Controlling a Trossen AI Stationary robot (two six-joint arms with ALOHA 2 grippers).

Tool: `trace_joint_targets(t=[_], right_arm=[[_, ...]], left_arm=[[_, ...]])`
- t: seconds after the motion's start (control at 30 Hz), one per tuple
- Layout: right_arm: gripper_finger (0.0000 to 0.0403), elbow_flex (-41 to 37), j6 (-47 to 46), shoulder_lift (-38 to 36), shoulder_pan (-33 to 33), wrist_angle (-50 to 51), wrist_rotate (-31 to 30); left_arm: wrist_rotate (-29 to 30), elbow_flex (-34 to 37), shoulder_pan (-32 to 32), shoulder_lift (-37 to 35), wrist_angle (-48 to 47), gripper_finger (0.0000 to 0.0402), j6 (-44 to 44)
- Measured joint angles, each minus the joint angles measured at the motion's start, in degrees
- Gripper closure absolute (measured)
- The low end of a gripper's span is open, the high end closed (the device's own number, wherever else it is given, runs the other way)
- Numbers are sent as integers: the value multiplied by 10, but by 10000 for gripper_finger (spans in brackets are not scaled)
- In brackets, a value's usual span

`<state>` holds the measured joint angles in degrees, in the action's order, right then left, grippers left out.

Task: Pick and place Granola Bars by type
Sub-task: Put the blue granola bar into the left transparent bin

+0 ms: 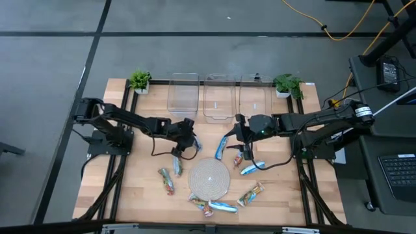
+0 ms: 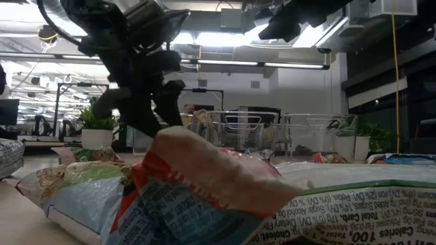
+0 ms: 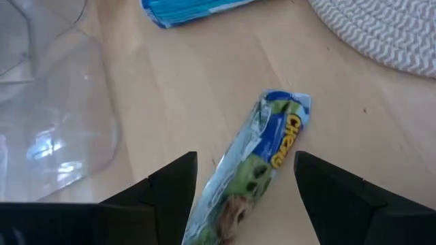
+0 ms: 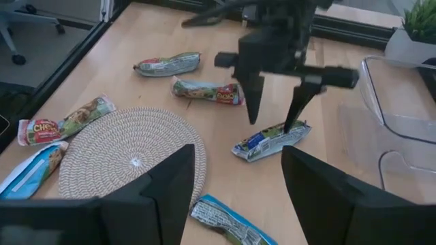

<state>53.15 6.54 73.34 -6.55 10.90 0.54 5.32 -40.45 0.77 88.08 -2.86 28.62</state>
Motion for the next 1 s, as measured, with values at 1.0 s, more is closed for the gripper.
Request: trace_joint_targets(t=[1.0], right_arm=[[181, 0, 17, 0, 0, 1, 1]], left_arm=[[-31, 0, 1, 75, 59, 273, -25]])
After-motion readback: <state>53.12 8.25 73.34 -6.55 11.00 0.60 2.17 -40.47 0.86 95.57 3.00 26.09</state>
